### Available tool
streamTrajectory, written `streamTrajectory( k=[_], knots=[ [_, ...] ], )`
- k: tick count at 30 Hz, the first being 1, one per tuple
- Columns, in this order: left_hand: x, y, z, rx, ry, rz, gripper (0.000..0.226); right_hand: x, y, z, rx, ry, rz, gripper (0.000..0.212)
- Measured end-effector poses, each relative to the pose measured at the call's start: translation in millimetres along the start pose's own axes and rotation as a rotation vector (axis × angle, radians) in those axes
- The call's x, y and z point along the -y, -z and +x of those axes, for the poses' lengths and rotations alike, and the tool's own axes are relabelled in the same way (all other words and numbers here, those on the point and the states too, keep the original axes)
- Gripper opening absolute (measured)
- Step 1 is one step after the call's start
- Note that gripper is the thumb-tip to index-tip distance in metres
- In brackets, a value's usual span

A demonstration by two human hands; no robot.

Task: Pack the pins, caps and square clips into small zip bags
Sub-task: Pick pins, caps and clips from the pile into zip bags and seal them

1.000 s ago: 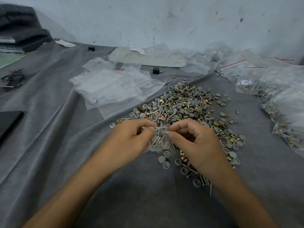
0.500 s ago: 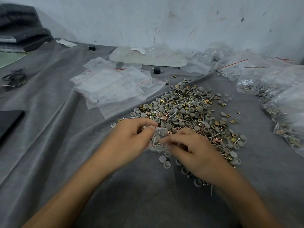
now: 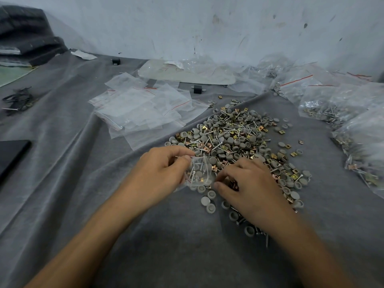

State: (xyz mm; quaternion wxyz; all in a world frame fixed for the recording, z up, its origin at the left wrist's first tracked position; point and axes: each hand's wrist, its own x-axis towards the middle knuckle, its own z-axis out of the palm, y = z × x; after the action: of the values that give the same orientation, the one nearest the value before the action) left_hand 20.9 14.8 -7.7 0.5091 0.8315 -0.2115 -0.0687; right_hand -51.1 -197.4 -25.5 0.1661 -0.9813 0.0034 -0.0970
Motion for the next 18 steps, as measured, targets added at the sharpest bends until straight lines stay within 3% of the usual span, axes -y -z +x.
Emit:
streamTrajectory(
  k=[6,18],
  knots=[
    [0.2,-0.3,0.0,0.008,0.006,-0.018,0.024,1.9,-2.1,0.9,-0.003,-0.035,-0.162,0.031],
    [2.4,-1.1,0.7,0.016,0.012,-0.035,0.026,12.9,-3.7,-0.6,0.019,0.030,-0.179,0.024]
  ],
)
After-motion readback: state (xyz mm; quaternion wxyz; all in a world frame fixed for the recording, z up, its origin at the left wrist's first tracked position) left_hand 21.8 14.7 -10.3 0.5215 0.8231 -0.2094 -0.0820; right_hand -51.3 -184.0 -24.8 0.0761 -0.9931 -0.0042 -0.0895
